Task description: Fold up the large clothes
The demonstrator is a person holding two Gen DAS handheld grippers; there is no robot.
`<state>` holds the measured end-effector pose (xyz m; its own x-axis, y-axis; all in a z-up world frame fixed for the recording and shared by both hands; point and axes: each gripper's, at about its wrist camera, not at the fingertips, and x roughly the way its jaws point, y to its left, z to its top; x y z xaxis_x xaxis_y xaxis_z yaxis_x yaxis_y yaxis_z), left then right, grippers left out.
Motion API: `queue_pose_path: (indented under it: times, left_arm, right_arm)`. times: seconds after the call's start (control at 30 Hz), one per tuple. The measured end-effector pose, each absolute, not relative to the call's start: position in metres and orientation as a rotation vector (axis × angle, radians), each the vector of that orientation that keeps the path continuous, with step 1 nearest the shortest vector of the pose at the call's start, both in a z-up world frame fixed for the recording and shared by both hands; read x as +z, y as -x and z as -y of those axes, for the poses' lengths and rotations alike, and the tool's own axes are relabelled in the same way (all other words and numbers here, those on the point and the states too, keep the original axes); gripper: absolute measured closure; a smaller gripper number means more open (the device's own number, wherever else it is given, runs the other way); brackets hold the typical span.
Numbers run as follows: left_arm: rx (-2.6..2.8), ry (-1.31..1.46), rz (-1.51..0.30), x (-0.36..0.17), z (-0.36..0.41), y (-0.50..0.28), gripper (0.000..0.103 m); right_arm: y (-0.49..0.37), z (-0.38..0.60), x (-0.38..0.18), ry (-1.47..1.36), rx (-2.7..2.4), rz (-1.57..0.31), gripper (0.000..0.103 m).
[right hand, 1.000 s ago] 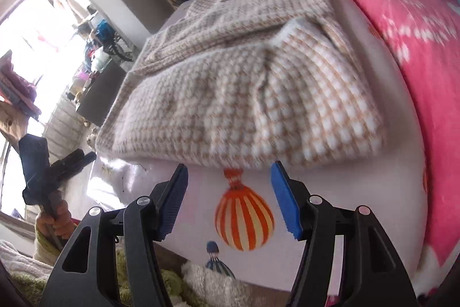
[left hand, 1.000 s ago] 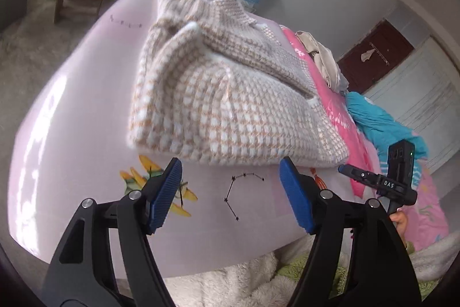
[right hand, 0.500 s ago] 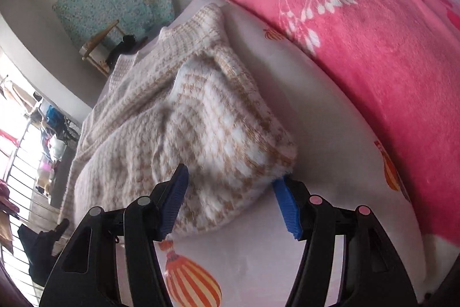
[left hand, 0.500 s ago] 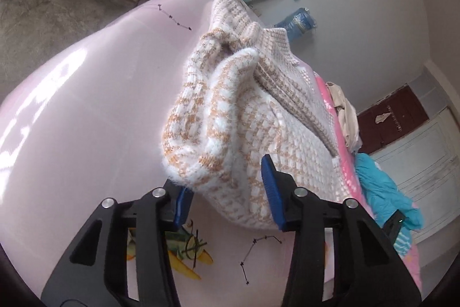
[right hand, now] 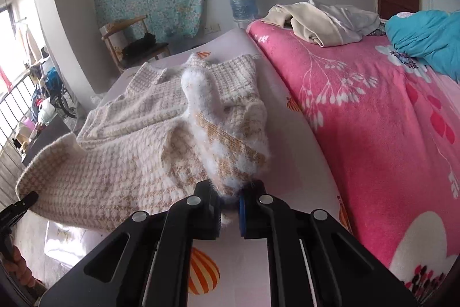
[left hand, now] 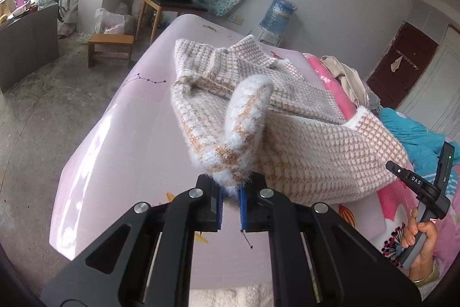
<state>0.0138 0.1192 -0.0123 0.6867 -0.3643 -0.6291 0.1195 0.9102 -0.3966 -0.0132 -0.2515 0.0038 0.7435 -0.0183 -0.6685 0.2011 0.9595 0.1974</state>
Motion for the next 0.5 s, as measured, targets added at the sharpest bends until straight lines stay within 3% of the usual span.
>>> queue_pose_path:
  times: [0.1,0.23,0.37,0.5]
  left_arm:
    - [-0.285,0.417,-0.851,-0.026,-0.136,0.001,0.094]
    - [-0.218,0.580,-1.007,-0.073,-0.175,0.001,0.075]
    - [-0.134,0.658,-0.909,-0.066,-0.217,0.014,0.073]
    - [-0.087,0.609,-0.814,-0.042,-0.232,0.009,0.069]
  right_arm:
    - [0.026,0.261,-0.001,-0.320,-0.077,-0.780,0.093]
    - [0.023,0.281,-0.043,-0.372,-0.051,-0.971,0.074]
    - [0.022,0.304,-0.035,-0.437,-0.025,-0.968,0.065]
    - [0.016,0.287,0.003,-0.197,-0.122,-0.861,0.051]
